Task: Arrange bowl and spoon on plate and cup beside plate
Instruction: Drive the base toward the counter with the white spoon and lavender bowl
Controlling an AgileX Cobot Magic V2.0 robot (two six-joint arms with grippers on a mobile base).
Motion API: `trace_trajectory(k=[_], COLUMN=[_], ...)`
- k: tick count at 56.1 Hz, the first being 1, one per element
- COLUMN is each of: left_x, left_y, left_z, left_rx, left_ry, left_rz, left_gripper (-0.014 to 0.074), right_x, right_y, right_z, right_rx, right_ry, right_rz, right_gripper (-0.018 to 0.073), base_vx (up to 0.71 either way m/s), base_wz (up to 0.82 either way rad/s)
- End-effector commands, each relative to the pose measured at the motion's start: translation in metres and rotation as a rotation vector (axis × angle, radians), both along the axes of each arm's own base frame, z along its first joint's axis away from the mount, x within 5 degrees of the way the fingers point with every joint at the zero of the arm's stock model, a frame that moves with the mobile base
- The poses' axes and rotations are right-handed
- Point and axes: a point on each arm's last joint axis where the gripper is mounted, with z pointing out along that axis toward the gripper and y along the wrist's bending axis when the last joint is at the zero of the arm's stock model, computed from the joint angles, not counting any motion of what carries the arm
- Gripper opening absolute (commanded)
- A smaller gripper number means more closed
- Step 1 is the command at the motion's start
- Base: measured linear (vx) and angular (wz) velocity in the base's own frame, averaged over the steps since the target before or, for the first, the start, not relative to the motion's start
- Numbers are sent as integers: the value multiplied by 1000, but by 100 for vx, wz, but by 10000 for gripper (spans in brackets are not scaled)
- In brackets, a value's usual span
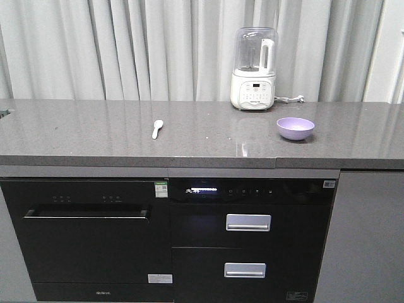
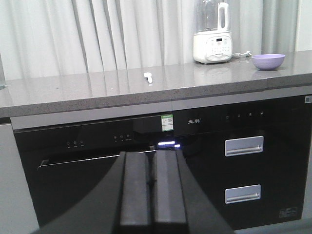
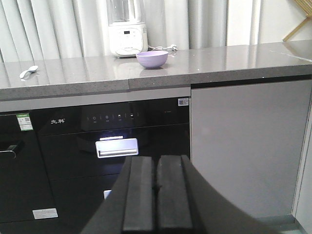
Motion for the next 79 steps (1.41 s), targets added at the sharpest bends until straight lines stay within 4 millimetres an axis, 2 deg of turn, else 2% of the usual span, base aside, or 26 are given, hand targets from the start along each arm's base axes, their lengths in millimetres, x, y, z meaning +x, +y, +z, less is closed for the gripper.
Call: trace_trajectory(k=[1,34,79], left_x=[-3,-3,-3], left_y=[0,0,0], left_z=[17,17,17], left_rx=[-22,-22,-22], left_ry=[-119,-119,-119], left_rz=[-7,-7,-6], left_gripper=[-6,-6,-6], right_x=[0,0,0], right_y=[-1,-1,-1], right_z=[6,6,6], right_rx=[-25,-25,-25], right_ry=[-79,-79,-79], right_rz=[-8,-8,-8], right_gripper=[-9,-9,-9], base_vx=[0,10,32], base_wz=[0,-4,-12])
